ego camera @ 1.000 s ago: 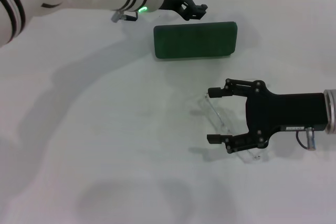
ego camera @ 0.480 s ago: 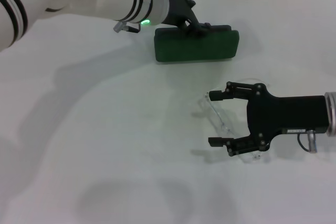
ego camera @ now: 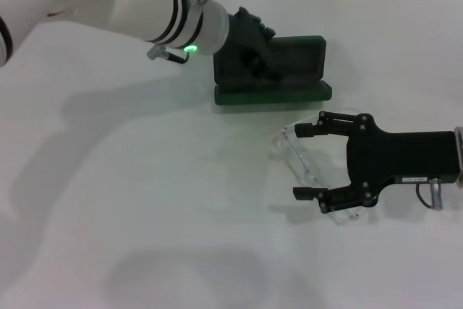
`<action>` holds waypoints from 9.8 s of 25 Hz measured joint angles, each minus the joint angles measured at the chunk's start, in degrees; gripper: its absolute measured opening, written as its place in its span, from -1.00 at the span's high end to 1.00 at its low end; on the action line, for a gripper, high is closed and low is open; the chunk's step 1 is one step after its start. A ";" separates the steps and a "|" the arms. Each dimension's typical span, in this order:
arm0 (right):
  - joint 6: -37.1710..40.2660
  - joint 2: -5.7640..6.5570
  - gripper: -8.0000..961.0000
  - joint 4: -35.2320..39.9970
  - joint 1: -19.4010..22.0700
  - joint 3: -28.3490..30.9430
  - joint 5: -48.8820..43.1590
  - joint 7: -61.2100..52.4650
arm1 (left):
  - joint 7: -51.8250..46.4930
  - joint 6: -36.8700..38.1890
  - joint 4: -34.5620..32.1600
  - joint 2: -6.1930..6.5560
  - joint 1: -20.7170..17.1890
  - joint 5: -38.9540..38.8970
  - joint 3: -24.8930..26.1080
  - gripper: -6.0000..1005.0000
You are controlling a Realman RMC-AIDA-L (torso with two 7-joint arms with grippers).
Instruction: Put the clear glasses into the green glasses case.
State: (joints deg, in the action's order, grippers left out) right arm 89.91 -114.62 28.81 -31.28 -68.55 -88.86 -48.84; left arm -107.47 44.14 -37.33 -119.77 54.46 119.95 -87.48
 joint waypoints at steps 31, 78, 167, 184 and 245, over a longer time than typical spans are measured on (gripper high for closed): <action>-0.68 -0.37 -0.78 -0.19 -1.35 -0.35 0.00 -0.12 | -1.37 0.06 -5.53 -0.08 -5.68 5.61 -3.16 -0.29; -1.69 -0.22 -0.78 0.09 -2.09 -0.25 0.01 -1.86 | -0.78 14.61 -25.84 0.00 -18.09 4.05 -1.09 -0.28; -9.02 -1.56 0.37 33.32 -18.25 -33.75 -49.27 -107.17 | 71.18 18.08 7.10 -0.12 -34.91 -70.90 8.38 -0.27; -6.46 -1.09 0.72 45.87 -4.93 -19.79 -46.12 -89.99 | 70.62 21.16 8.28 -0.18 -35.53 -71.59 8.54 -0.26; 1.85 -1.24 0.69 18.64 8.73 -6.60 5.56 19.46 | 34.60 42.93 10.02 4.45 -19.27 -46.78 17.63 -0.16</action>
State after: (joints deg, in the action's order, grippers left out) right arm 91.75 -115.86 47.45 -22.55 -75.15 -83.30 -29.38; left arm -72.87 87.07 -27.32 -115.32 35.19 73.17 -69.84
